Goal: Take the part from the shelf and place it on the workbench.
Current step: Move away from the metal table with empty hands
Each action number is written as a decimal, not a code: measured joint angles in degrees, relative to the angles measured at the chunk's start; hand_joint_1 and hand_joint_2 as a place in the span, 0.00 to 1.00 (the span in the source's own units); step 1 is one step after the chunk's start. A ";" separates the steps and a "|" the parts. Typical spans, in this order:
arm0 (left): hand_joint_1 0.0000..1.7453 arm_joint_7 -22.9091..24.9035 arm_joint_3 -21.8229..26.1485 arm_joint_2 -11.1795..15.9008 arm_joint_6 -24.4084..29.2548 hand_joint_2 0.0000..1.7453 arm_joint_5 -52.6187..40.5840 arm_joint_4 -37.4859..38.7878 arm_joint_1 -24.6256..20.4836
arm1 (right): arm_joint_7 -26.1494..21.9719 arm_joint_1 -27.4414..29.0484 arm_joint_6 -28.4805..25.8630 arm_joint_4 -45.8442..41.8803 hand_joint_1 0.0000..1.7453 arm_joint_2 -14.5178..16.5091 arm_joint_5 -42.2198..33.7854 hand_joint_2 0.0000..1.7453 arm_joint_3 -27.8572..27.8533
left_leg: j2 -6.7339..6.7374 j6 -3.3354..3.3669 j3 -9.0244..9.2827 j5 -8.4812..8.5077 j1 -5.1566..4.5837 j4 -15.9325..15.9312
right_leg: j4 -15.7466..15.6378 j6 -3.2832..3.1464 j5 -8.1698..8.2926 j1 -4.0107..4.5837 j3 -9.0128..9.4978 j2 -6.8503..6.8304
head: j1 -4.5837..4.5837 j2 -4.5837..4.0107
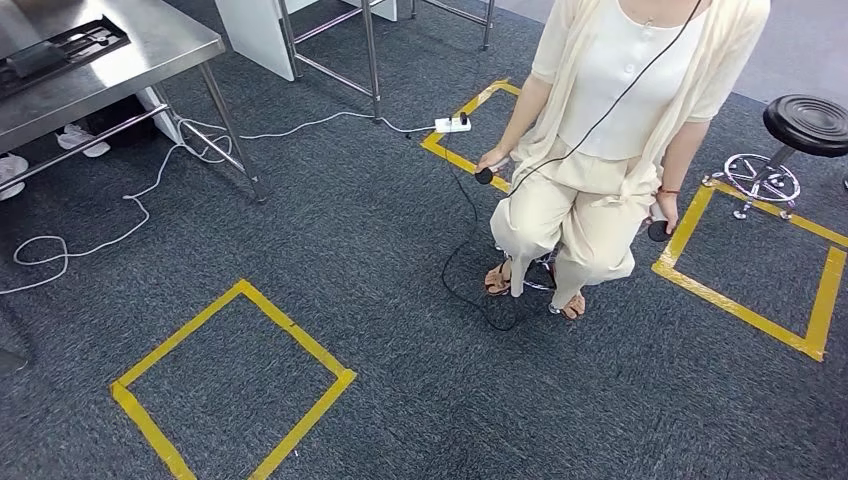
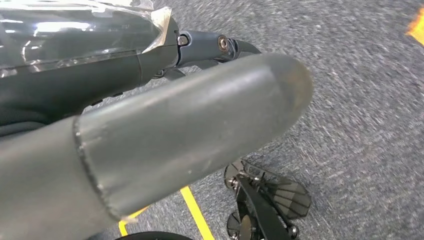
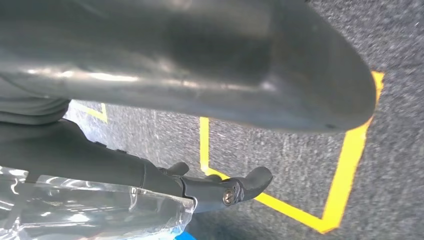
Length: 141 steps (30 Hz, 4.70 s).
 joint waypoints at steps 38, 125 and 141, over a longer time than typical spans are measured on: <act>0.00 0.26 0.00 -0.04 0.38 0.00 0.02 0.13 -0.13 | 0.49 -0.11 1.02 0.02 0.00 0.23 1.13 0.00 -0.02 | -3.25 1.15 4.77 6.25 0.65 -12.97 | 2.28 2.15 0.08 0.39 -3.00 4.86 | 0.05 0.01; 0.00 -0.15 0.01 -0.03 0.02 0.00 -0.51 0.13 0.12 | 1.34 -0.06 1.83 0.05 0.00 -0.13 2.24 0.00 0.37 | -0.31 0.28 0.47 2.55 0.32 -2.62 | 1.47 -0.51 -0.10 0.18 -1.13 1.41 | -0.24 0.00; 0.00 -0.12 0.01 0.02 -0.02 0.00 -0.62 0.13 0.09 | 1.34 0.04 1.81 0.05 0.00 -0.16 1.87 0.00 0.37 | 2.81 3.31 5.02 8.50 -0.24 -14.96 | 19.79 1.98 -7.47 0.11 -11.66 -1.66 | 0.44 0.00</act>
